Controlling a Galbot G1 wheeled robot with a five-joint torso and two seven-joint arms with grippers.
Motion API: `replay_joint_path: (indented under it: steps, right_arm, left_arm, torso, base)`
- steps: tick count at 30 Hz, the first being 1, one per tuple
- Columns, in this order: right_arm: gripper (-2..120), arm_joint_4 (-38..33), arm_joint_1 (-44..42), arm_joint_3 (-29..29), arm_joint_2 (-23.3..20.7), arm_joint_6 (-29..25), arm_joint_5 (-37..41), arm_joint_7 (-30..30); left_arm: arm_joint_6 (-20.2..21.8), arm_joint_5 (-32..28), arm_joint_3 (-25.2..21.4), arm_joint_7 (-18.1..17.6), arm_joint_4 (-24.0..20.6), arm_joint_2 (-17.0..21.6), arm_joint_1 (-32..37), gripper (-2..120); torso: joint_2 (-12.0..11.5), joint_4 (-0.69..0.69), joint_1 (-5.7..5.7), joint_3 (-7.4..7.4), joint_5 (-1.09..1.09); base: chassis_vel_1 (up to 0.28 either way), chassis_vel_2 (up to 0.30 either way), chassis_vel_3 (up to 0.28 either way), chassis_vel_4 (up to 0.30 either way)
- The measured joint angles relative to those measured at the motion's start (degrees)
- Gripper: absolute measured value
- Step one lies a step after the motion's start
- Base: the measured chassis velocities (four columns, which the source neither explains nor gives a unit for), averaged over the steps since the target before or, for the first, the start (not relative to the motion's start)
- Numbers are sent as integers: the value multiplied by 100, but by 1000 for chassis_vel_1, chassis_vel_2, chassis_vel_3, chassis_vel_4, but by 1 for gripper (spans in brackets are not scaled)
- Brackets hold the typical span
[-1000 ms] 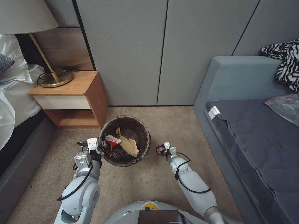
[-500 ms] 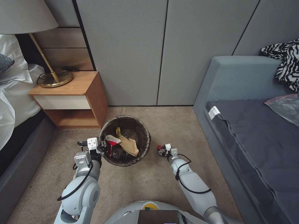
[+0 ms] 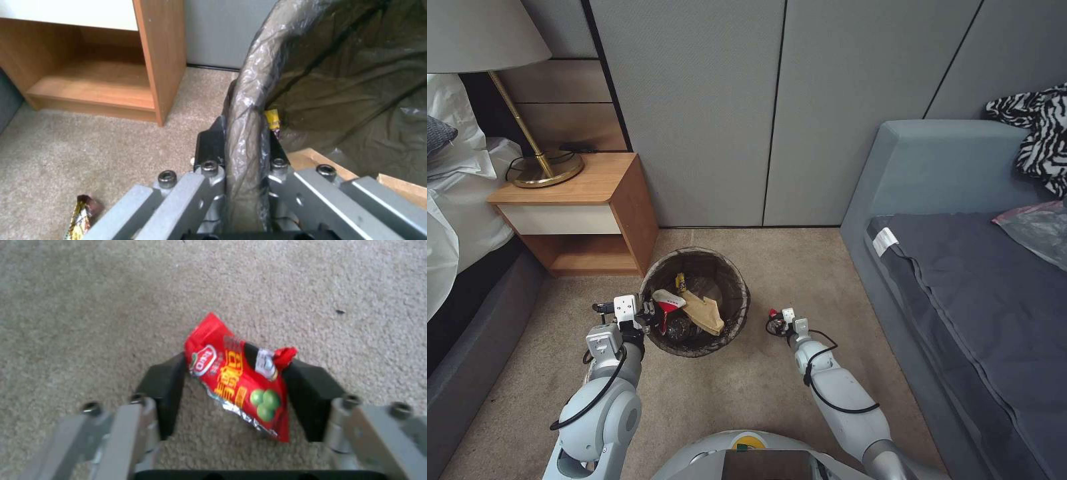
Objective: Pick up the trash bin, then pick up the garbage from the floor and place it into the trash bin.
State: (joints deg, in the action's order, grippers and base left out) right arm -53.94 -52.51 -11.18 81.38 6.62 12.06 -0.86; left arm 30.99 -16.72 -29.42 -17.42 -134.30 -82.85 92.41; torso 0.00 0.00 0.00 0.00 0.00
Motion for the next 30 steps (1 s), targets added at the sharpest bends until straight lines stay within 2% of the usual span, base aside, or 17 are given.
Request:
replay_joint_path:
  steps: [1,3,5,6,7,9,10,11,12,15,30]
  right_arm:
    - [50,0,0,0,0,0,0,0]
    - [38,29,9,2,2,-21,-19,-12]
    - [36,37,9,2,5,-25,-24,-12]
    - [28,48,10,1,9,-32,-30,-14]
    - [25,51,9,1,12,-35,-31,-15]
    - [23,51,9,1,12,-35,-31,-16]
    - [14,53,6,0,13,-37,-31,-17]
    - [10,53,5,0,13,-39,-31,-17]
    - [10,53,5,0,13,-39,-31,-17]
    - [0,53,0,0,10,-41,-31,-13]
    - [0,63,4,-5,-26,-139,-72,4]
  left_arm:
    - [0,0,0,0,0,0,0,4]
    - [0,1,0,0,0,2,3,4]
    - [0,2,1,0,0,2,5,4]
    - [0,7,7,0,0,0,9,4]
    - [0,8,10,1,0,-1,10,4]
    - [0,8,11,1,0,-1,9,4]
    - [0,9,12,1,0,-1,0,4]
    - [0,9,12,1,0,0,-3,4]
    - [0,9,12,1,0,0,-3,4]
    - [0,8,9,1,0,6,-6,4]
    - [10,5,2,5,-3,20,-11,4]
  torso:
    - [0,0,0,0,0]
    - [0,0,0,0,0]
    - [0,0,0,0,0]
    - [0,0,0,0,0]
    - [0,0,0,0,0]
    - [0,0,0,0,0]
    - [0,1,0,0,1]
    - [0,1,0,0,1]
    - [0,1,0,0,1]
    - [0,1,0,0,1]
    - [0,0,0,0,1]
  base:
    - [0,0,0,0]
    - [0,0,0,0]
    - [0,0,0,0]
    - [0,0,0,0]
    - [0,0,0,0]
    - [0,0,0,0]
    - [0,0,0,0]
    - [0,0,0,0]
    - [0,0,0,0]
    - [0,0,0,0]
    - [0,0,0,0]
